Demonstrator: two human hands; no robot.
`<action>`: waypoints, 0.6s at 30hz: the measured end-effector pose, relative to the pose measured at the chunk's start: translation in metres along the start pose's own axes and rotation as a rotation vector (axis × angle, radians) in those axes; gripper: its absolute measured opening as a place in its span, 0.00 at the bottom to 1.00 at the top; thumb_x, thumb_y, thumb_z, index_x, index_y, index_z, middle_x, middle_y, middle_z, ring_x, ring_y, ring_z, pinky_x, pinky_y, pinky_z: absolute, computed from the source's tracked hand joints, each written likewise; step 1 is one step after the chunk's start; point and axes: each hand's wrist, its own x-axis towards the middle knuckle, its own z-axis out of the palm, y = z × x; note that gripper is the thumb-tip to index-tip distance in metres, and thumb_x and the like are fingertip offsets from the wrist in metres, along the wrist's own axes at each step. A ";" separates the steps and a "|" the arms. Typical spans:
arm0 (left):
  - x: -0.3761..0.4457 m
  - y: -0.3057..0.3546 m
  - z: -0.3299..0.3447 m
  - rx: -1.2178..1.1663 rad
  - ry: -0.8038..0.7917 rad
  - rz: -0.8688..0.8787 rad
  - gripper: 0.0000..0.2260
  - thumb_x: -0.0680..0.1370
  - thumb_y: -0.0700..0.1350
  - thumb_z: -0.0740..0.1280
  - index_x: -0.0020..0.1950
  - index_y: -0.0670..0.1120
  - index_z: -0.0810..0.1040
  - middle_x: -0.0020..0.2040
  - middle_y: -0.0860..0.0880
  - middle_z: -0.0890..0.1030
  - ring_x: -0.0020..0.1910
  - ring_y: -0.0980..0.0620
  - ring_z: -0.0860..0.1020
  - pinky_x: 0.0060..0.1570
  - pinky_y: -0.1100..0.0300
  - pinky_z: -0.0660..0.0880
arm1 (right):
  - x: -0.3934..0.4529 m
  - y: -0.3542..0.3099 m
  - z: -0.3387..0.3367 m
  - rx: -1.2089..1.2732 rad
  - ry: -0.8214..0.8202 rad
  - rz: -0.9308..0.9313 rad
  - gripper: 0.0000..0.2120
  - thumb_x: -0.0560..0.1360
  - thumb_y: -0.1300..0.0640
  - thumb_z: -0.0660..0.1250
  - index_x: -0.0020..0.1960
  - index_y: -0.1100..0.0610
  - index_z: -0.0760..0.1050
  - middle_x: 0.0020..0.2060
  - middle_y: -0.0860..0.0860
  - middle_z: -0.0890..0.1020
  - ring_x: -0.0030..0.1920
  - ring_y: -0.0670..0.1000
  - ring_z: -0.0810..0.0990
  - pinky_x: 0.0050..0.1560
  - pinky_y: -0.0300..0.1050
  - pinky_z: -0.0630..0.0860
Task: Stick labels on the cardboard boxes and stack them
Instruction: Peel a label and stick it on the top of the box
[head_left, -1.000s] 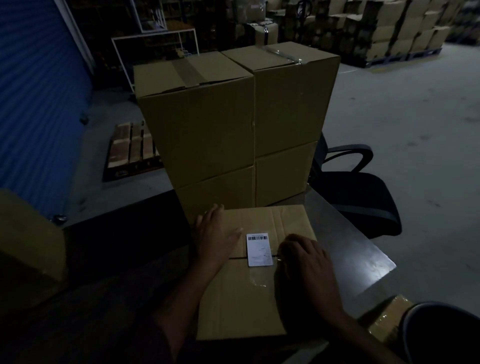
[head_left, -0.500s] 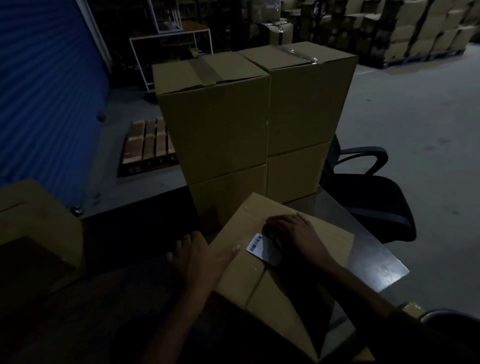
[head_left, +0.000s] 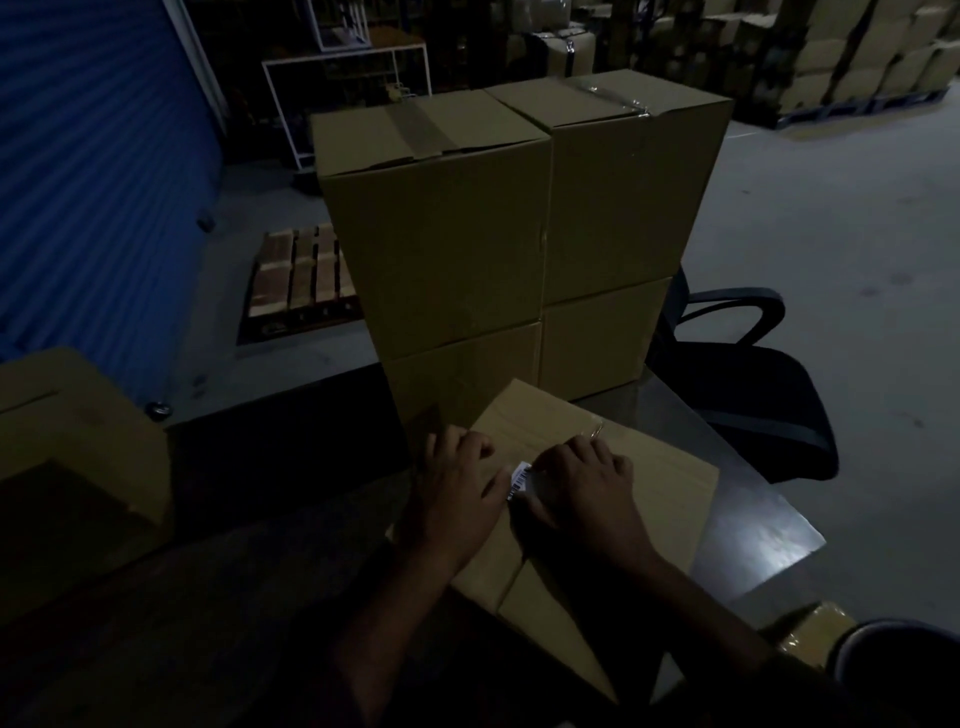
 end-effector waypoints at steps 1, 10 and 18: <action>-0.001 0.000 0.000 0.006 0.009 0.007 0.15 0.77 0.63 0.63 0.55 0.54 0.77 0.56 0.54 0.73 0.57 0.50 0.71 0.54 0.50 0.74 | 0.000 0.000 0.000 -0.002 0.011 0.006 0.18 0.74 0.32 0.62 0.54 0.44 0.75 0.50 0.44 0.73 0.55 0.51 0.70 0.55 0.51 0.64; 0.000 0.000 -0.001 -0.023 0.009 -0.002 0.13 0.77 0.61 0.67 0.54 0.55 0.76 0.56 0.54 0.73 0.56 0.50 0.70 0.54 0.48 0.75 | -0.002 0.002 0.000 0.054 0.031 0.018 0.18 0.73 0.33 0.65 0.53 0.45 0.75 0.51 0.46 0.72 0.55 0.50 0.68 0.54 0.51 0.65; 0.000 -0.001 -0.003 -0.037 -0.016 -0.024 0.12 0.78 0.59 0.70 0.56 0.54 0.77 0.58 0.54 0.73 0.58 0.54 0.68 0.53 0.56 0.72 | -0.014 0.004 -0.012 0.154 -0.010 0.062 0.18 0.73 0.34 0.67 0.54 0.45 0.75 0.56 0.44 0.71 0.57 0.46 0.64 0.60 0.50 0.69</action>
